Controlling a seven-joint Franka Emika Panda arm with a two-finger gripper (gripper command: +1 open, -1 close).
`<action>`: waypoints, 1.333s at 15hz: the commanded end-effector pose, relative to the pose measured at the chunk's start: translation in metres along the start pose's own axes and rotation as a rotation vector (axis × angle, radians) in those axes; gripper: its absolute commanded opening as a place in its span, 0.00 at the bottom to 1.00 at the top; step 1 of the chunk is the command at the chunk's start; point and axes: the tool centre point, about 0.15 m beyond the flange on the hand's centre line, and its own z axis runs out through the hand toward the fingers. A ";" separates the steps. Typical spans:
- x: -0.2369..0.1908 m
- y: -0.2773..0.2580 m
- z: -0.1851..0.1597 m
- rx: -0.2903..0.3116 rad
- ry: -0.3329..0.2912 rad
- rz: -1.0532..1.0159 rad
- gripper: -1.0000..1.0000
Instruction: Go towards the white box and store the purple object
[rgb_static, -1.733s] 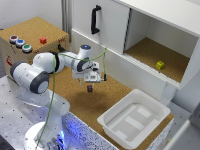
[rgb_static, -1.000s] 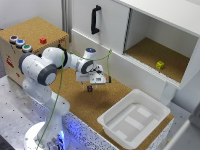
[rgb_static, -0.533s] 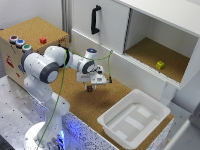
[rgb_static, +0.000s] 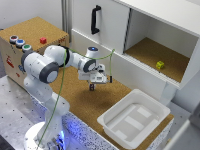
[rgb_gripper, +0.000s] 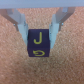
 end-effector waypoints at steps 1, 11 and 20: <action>-0.019 -0.035 -0.075 -0.007 -0.003 0.136 0.00; -0.133 0.024 -0.141 -0.070 0.145 0.366 0.00; -0.246 0.127 -0.107 -0.102 0.103 0.326 0.00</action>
